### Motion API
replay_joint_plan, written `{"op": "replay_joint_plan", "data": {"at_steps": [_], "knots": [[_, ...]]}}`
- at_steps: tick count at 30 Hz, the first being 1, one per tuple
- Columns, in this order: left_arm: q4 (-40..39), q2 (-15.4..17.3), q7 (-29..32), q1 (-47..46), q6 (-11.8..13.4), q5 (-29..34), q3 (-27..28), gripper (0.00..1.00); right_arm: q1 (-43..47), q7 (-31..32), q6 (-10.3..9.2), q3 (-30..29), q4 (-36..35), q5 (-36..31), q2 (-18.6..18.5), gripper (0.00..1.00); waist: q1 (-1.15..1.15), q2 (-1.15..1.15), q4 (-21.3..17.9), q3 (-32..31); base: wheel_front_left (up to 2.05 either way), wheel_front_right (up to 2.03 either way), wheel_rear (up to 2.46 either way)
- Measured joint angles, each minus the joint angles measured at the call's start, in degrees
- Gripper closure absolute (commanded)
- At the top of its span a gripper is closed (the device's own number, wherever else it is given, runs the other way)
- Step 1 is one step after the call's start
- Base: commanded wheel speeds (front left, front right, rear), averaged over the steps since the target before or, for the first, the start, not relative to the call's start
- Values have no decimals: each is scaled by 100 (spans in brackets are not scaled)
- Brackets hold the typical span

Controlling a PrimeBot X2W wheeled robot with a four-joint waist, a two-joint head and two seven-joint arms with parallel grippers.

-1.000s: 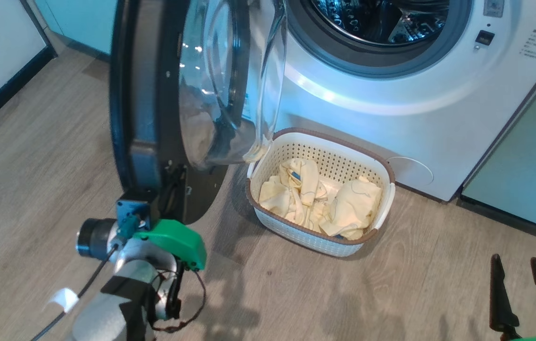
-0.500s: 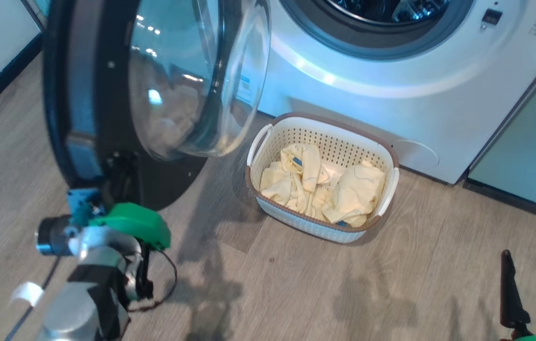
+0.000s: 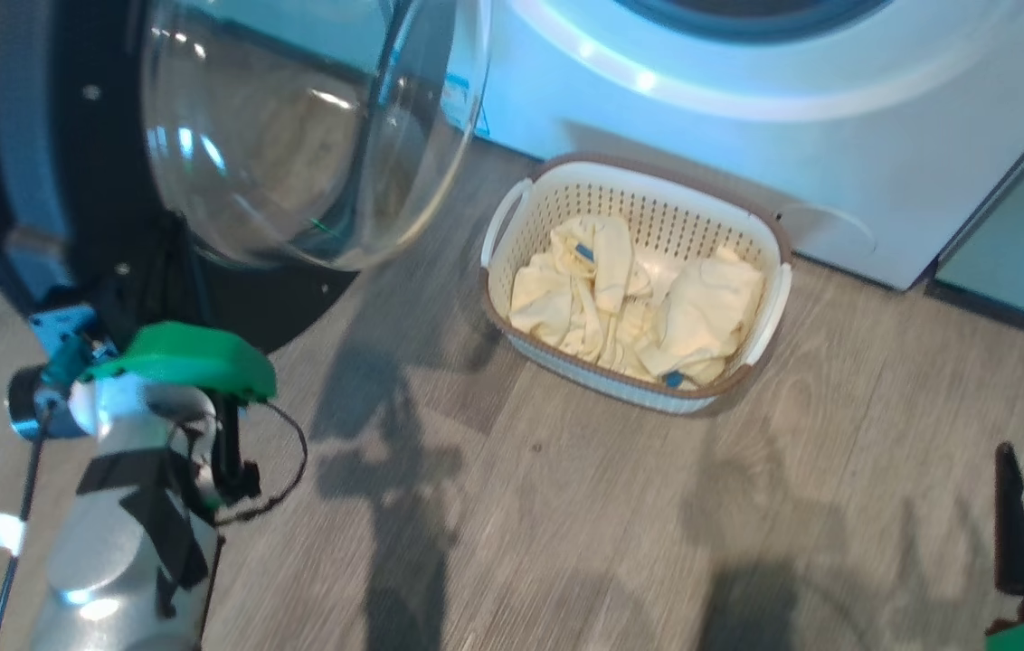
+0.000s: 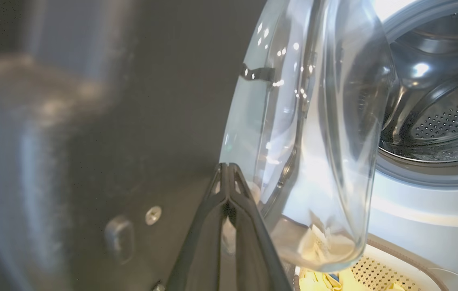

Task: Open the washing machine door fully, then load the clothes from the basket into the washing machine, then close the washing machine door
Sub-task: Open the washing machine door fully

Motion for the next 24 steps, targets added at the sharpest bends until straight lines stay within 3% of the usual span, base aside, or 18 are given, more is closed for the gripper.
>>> {"op": "replay_joint_plan", "data": {"at_steps": [13,24], "knots": [[164,-390,-23,-556,-513,549,1392,100,-165,0,0,-154,-174,1,-366,0,0,0,72,716,0,0,0],[558,-364,-23,-905,-920,933,2186,100,-222,0,0,-197,-279,9,-511,0,0,0,124,981,0,0,0]]}}
